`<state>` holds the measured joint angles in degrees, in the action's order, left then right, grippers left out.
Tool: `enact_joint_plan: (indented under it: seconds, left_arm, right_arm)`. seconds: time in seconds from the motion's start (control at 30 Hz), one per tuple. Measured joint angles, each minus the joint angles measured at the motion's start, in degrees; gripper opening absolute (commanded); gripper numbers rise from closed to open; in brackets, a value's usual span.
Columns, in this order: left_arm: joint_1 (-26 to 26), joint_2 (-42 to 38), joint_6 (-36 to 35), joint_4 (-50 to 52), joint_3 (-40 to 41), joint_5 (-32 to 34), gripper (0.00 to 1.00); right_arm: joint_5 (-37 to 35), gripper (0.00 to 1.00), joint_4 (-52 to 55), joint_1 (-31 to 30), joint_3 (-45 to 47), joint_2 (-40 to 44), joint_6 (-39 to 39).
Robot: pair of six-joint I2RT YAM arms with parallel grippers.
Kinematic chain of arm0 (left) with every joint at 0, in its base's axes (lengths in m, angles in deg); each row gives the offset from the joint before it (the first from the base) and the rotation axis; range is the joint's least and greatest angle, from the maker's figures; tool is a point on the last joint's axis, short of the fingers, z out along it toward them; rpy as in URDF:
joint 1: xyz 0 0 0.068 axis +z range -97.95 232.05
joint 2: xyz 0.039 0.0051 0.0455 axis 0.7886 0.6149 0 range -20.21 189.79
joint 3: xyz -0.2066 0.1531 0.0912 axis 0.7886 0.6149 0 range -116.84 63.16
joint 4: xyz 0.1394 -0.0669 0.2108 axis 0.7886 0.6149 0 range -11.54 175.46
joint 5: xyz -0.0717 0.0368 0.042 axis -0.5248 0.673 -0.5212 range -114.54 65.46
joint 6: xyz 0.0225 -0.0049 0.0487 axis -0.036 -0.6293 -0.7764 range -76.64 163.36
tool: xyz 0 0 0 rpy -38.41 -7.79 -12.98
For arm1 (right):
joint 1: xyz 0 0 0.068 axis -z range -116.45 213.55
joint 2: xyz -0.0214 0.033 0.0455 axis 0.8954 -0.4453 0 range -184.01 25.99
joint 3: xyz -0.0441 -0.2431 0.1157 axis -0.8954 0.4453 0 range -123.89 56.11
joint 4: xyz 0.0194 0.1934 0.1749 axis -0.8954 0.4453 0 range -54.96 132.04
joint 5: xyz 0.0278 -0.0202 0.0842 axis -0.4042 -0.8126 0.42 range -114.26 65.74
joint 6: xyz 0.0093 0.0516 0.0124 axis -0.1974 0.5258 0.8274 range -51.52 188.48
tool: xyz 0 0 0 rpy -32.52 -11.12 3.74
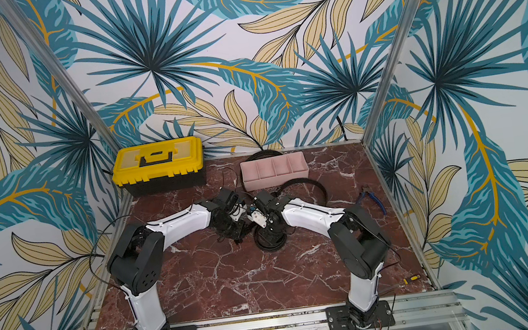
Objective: Place the belts into the storage roll
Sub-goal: Roll the belt at the center of the board.
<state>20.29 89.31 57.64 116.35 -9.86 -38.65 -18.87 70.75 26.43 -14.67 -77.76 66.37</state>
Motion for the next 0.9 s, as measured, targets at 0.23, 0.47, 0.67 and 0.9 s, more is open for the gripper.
enact_joint_plan:
  seconds: [0.23, 0.47, 0.67, 0.9]
  left_arm:
    - [0.7, 0.0, 4.5, 0.0, 0.0, -1.1, 0.0]
    - [0.7, 0.1, 9.4, 0.0, 0.0, -1.7, 0.0]
    - [0.5, 0.1, 12.4, 0.0, 0.0, -1.8, 0.0]
    - [-0.3, 0.1, 14.0, 0.7, -0.1, -1.5, 0.0]
  right_arm:
    - [2.2, 0.0, -4.8, 0.0, -6.1, -5.5, 23.5]
    - [2.1, 0.0, -4.2, 0.0, -11.3, -9.0, 39.6]
    - [1.6, 0.0, -5.4, 0.0, -11.9, -9.5, 52.5]
    - [0.1, 0.0, -6.9, 0.5, -12.7, -12.9, 62.2]
